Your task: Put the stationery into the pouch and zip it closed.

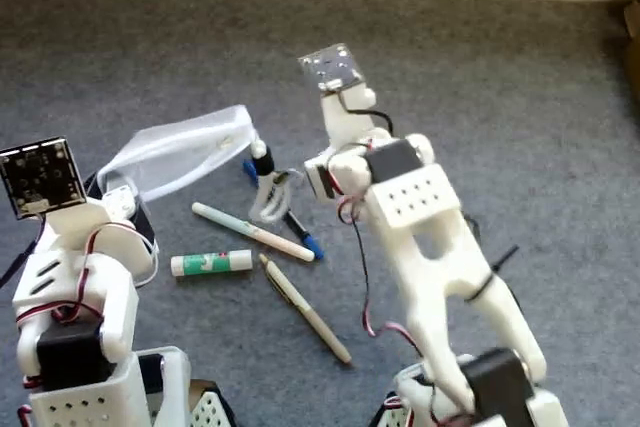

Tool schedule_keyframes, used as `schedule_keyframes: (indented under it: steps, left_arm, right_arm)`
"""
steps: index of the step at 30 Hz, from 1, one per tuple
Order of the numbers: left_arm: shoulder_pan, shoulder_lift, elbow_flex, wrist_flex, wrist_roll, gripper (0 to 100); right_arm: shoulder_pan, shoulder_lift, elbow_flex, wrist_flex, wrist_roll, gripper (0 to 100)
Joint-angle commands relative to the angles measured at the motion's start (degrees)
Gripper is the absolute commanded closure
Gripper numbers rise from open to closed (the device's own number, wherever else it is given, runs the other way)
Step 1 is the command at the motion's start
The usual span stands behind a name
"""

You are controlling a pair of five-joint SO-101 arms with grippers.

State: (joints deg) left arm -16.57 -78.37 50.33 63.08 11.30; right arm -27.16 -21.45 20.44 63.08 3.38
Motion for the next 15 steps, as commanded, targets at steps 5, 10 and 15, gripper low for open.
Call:
schedule_keyframes:
  steps: [5,10,15]
  left_arm:
    - [3.5,0.9,-6.0,-0.1,0.6,99]
    - [3.5,1.5,-4.2,-0.1,0.6,99]
    - [3.3,6.4,-4.3,-0.1,0.5,99]
  right_arm:
    - [-5.8,-22.5,5.1,-8.0,-6.1,99.4]
    - [-10.7,-33.5,9.3,-16.5,-8.8,99.4]
    - [-17.3,-41.2,16.9,-28.8,-8.6,99.4]
